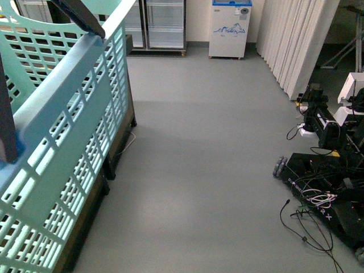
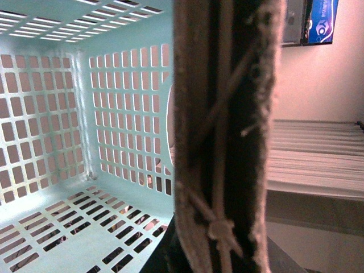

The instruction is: Pick lemon and mango into basket

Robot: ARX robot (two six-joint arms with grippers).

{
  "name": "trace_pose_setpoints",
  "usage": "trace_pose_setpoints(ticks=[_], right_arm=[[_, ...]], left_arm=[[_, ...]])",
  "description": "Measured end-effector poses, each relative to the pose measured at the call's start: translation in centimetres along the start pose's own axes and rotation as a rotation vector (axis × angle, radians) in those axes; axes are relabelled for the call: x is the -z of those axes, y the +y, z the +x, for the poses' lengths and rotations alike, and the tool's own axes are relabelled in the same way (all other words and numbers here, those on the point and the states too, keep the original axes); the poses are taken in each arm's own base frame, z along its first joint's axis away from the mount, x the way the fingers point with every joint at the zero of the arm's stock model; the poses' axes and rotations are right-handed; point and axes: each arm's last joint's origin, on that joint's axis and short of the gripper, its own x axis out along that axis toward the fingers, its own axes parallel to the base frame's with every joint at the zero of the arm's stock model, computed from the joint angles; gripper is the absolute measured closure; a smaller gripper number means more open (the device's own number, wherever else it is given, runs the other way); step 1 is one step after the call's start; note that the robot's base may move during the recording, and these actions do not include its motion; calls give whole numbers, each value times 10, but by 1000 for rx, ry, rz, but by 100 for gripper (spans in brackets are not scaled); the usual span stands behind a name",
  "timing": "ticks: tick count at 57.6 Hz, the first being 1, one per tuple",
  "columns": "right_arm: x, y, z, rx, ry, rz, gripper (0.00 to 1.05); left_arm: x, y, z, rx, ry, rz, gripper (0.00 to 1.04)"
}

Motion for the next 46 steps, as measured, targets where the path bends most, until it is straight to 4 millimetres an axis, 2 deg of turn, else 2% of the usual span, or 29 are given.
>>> trace_pose_setpoints(ticks=[46], right_arm=[[0, 0, 0, -5, 1, 0, 9]], left_arm=[[-1, -1, -1, 5, -16, 0, 100]])
